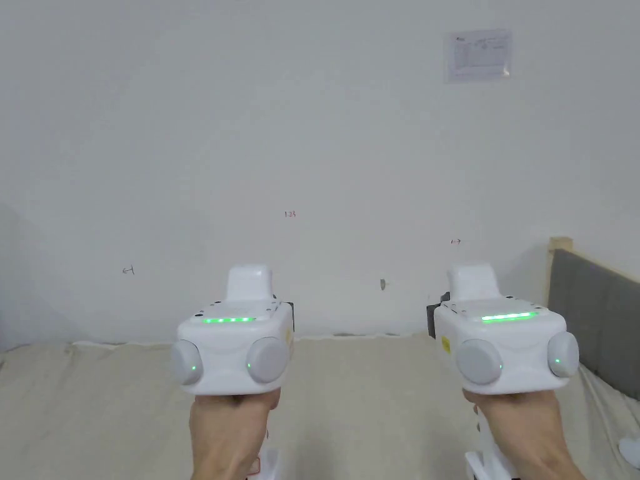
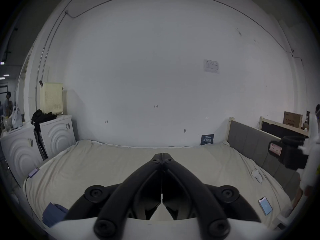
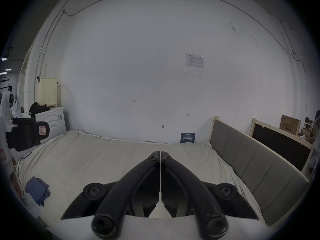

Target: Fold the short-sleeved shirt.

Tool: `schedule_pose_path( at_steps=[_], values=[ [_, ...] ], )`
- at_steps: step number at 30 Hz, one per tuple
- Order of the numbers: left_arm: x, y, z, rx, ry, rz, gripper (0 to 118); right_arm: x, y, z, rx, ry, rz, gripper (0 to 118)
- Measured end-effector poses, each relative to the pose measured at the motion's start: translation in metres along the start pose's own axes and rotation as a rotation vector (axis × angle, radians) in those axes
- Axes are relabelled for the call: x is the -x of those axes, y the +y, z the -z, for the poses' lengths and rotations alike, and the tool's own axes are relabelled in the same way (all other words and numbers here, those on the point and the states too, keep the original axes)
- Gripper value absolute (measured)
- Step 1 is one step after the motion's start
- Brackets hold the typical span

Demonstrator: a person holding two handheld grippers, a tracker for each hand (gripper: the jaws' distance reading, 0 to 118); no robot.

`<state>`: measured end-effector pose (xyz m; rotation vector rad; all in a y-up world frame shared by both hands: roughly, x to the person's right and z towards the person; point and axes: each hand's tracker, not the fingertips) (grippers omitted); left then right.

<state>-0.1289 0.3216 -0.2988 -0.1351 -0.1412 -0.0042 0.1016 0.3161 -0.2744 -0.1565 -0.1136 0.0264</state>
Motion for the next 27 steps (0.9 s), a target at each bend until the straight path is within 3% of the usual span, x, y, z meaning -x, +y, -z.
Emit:
schedule_pose_path(
  at_steps=[9,10,11,12,13,14,15,16,22,27],
  values=[
    [0.006,0.010,0.002,0.002,-0.004,-0.036,0,0.001,0.007,0.001,0.014,0.003,0.014,2],
    [0.006,0.012,0.000,-0.004,0.003,-0.043,0,0.001,0.009,0.002,0.015,0.006,0.016,12],
    [0.007,0.014,0.000,-0.009,0.011,-0.052,6,0.001,0.010,0.002,0.025,0.014,0.019,34],
    [0.009,0.016,0.001,-0.012,0.022,-0.056,37,0.000,0.012,0.003,0.040,0.027,0.032,81],
    [0.008,0.018,0.002,-0.015,0.033,-0.052,81,-0.001,0.013,0.004,0.053,0.036,0.053,109],
    [0.008,0.019,0.003,-0.011,0.048,-0.042,118,-0.002,0.013,0.006,0.059,0.042,0.076,118],
    [0.007,0.020,0.008,0.030,0.085,-0.031,115,-0.003,0.016,0.006,0.066,0.045,0.085,118],
    [0.010,0.026,0.008,-0.062,0.068,-0.024,118,-0.003,0.017,0.002,0.028,0.038,0.103,118],
    [0.022,0.044,0.007,0.076,0.062,-0.165,118,-0.001,0.025,-0.001,0.027,0.036,0.073,118],
    [0.027,0.054,-0.002,0.126,0.013,-0.180,118,-0.005,0.030,-0.006,0.013,0.041,0.082,118]
  ],
)
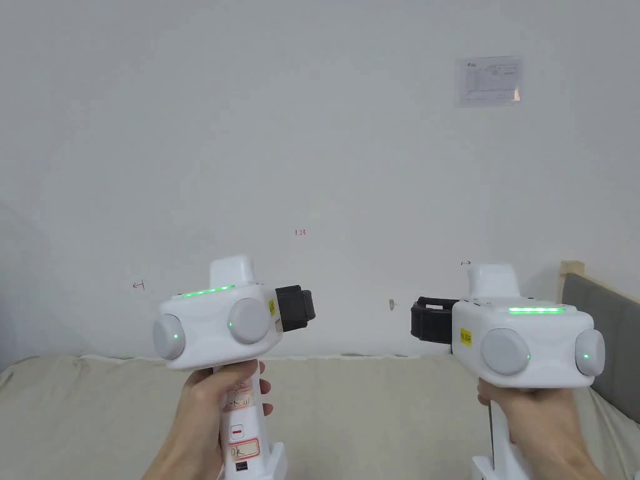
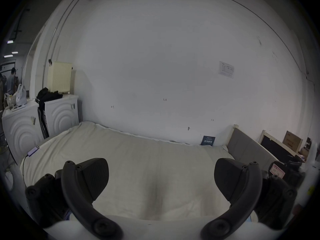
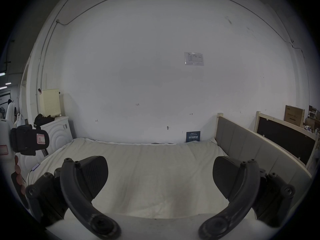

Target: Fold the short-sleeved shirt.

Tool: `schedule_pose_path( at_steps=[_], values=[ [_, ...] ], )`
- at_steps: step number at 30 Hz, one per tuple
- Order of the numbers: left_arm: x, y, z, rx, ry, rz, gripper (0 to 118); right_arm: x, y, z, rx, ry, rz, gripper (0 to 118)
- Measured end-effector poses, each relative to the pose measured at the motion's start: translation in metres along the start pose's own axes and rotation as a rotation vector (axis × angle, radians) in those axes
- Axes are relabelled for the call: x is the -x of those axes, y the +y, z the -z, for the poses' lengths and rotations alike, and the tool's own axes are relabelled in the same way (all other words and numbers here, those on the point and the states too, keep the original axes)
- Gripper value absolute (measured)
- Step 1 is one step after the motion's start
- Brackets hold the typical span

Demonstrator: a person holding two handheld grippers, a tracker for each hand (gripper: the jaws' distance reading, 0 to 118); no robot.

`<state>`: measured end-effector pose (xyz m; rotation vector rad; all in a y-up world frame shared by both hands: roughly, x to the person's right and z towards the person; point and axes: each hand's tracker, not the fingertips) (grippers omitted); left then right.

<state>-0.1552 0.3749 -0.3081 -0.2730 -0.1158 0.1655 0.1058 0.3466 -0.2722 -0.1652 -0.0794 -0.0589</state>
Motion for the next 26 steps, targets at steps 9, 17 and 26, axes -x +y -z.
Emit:
schedule_pose_path(
  at_steps=[9,17,26],
  values=[
    [-0.013,-0.001,-0.003,0.042,0.020,0.056,118,-0.004,0.003,-0.004,0.010,-0.005,0.007,118],
    [-0.021,-0.004,-0.007,0.085,0.055,0.086,118,-0.005,0.005,-0.008,0.014,0.017,-0.010,118],
    [-0.022,-0.011,-0.011,0.030,0.103,0.109,118,-0.004,0.008,-0.012,0.005,0.026,-0.004,118]
  ],
)
